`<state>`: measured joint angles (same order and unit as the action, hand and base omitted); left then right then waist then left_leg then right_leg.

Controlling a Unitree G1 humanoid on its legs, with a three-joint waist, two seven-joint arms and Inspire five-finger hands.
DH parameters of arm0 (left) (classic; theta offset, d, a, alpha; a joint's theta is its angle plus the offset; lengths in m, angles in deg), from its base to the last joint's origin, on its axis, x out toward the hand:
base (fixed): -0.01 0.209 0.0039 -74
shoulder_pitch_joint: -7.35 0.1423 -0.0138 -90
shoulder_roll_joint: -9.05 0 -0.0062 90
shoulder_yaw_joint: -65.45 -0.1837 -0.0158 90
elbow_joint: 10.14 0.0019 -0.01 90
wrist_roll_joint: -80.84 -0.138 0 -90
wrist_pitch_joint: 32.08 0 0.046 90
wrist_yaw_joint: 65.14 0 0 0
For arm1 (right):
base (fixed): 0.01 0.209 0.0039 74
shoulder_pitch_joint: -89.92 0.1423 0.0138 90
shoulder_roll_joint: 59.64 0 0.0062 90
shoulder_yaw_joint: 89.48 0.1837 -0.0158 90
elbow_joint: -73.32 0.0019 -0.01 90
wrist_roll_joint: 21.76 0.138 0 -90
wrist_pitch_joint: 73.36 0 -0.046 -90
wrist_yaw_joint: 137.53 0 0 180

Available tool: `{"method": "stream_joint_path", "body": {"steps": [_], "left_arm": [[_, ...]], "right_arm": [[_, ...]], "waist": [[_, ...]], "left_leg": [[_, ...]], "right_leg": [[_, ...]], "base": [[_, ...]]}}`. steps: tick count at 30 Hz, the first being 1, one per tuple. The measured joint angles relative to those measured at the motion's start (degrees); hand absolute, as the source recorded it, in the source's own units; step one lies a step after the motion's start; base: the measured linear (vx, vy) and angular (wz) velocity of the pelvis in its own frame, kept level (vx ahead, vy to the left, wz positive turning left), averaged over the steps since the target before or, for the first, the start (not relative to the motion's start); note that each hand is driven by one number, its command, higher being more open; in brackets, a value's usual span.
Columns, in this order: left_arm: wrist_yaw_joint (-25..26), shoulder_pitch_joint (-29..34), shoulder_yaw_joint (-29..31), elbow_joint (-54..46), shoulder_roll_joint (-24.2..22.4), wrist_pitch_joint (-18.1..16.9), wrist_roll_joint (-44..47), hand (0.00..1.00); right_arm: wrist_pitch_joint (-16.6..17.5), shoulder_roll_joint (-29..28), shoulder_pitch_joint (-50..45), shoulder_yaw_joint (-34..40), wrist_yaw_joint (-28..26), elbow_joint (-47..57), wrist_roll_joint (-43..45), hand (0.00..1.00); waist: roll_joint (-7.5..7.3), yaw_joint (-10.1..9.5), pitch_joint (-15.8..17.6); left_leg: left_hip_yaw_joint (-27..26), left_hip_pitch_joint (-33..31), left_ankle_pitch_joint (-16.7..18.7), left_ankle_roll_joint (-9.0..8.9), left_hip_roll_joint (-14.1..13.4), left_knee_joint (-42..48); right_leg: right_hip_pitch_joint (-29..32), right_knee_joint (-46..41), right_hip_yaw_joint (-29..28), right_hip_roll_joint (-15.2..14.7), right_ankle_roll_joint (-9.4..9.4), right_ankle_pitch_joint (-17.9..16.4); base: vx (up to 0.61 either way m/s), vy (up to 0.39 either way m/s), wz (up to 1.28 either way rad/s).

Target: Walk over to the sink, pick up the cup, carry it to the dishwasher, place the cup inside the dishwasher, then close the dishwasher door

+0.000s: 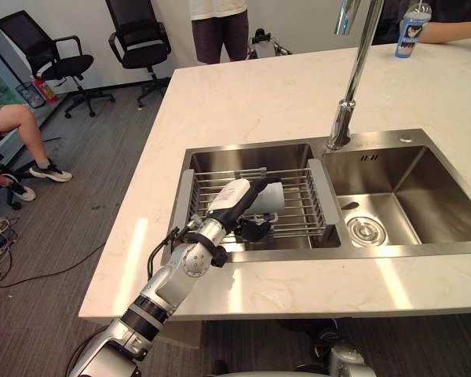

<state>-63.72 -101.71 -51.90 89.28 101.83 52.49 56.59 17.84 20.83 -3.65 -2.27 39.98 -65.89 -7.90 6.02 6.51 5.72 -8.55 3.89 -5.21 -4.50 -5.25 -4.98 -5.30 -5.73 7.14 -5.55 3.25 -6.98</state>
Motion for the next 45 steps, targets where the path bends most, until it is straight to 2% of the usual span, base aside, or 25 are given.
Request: {"method": "stream_joint_path", "body": {"steps": [14,26,32,38,45], "left_arm": [[2.72,-1.13,3.12,0.36,-1.89,1.03,1.92,0.9],[3.5,-1.54,3.31,-0.08,-2.1,1.36,3.0,0.9],[3.43,-5.05,3.3,2.58,-2.0,2.06,2.83,0.9],[2.79,-7.73,3.2,6.88,-1.99,3.27,2.24,0.9],[2.26,-13.54,2.97,10.42,-1.88,3.95,0.53,0.9]], "right_arm": [[-0.04,-0.48,0.13,-0.1,0.02,-0.01,0.02,0.9],[-0.37,-0.43,0.16,-0.52,0.11,-0.01,0.02,0.9],[-0.65,-0.38,0.1,-0.56,0.01,-0.01,0.02,0.9],[-0.92,-0.41,0.39,-0.55,-0.1,-0.11,0.01,0.9],[-0.92,0.16,1.67,-0.44,-0.13,-0.1,0.0,0.9]], "waist": [[-0.98,0.64,0.65],[-1.11,0.65,0.74],[-1.44,0.81,0.96],[-1.45,2.43,1.14],[-1.32,3.37,3.9]], "left_leg": [[0.13,-1.06,-0.17,0.23,0.13,-0.05],[0.38,-1.15,-0.23,0.3,0.14,-0.06],[0.32,-1.51,-0.25,0.32,0.14,-0.07],[0.21,-2.07,-0.25,0.32,0.14,-0.08],[-0.53,-3.51,-0.26,0.31,0.06,-0.08]], "right_leg": [[0.11,1.84,0.08,-0.04,0.5,1.19],[0.0,2.02,0.31,-0.06,0.58,1.48],[0.39,2.16,0.25,-0.07,0.57,1.57],[0.73,2.69,0.26,-0.04,0.57,1.66],[2.57,2.68,-0.45,0.01,0.52,2.01]], "base": [[-0.01,0.004,-0.01],[-0.01,0.0,0.0],[-0.01,0.0,0.0],[0.0,0.0,0.0],[-0.01,0.002,-0.05]]}}
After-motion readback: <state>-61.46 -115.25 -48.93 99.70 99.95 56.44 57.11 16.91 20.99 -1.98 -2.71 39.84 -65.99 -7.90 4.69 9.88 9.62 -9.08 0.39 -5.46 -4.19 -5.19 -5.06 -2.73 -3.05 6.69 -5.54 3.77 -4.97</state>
